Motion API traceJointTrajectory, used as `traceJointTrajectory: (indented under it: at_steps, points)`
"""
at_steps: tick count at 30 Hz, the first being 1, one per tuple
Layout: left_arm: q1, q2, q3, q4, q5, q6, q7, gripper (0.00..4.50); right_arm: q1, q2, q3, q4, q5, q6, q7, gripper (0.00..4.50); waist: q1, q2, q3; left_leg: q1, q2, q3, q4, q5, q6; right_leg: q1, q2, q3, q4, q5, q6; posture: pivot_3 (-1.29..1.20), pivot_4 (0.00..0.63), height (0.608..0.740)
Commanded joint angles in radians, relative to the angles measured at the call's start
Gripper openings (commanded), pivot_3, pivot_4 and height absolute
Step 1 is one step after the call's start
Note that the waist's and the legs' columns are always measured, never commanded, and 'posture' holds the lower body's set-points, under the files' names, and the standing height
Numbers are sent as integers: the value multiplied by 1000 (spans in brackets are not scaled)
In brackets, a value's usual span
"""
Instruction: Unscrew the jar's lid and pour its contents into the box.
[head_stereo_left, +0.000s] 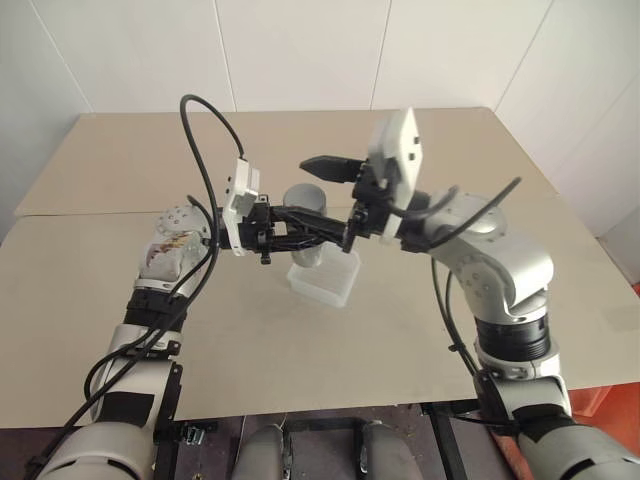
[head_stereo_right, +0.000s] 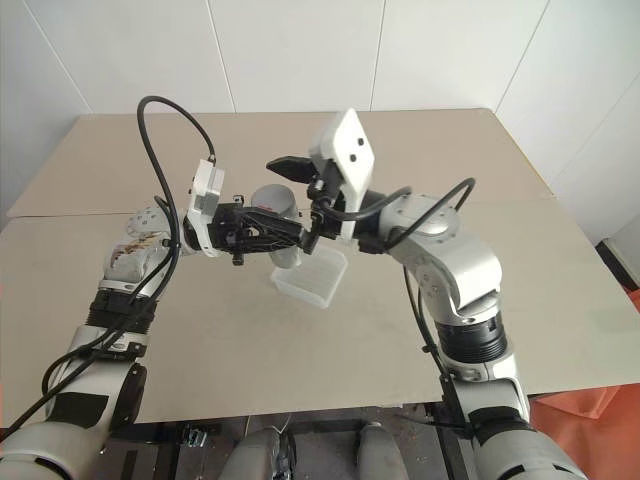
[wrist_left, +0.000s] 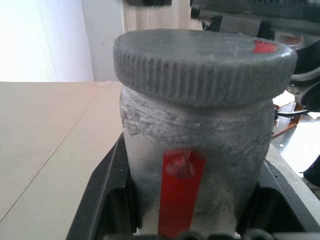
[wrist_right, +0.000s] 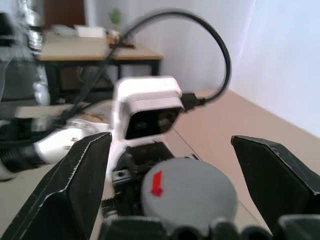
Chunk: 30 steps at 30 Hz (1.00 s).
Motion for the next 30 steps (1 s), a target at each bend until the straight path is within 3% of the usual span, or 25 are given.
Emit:
traceJointTrajectory:
  at_steps: [1,5,20,30]
  points:
    - [-1,2,16,-39,-5,-10,-8,1924,-55,18,22,23,-40,5,-50,4469,0,0,0,0,0,0,0,0,0,0,0,0,0,0,0,0,150,740]
    - [4,14,23,-54,-12,-2,-18,1924,-75,12,22,78,-69,-6,-59,4469,1,0,0,0,0,0,0,0,0,0,0,0,0,0,0,0,150,740]
    - [57,151,83,-122,-43,34,-60,1924,7,-202,-132,104,-40,-48,10,4469,4,0,0,-1,0,0,-1,-1,2,1,0,-1,-3,0,0,0,150,740]
    - [21,79,57,-66,-5,1,-16,1924,14,-154,-116,-59,69,18,26,4469,1,0,0,-1,0,0,-1,-1,1,1,0,-1,-3,0,0,0,150,740]
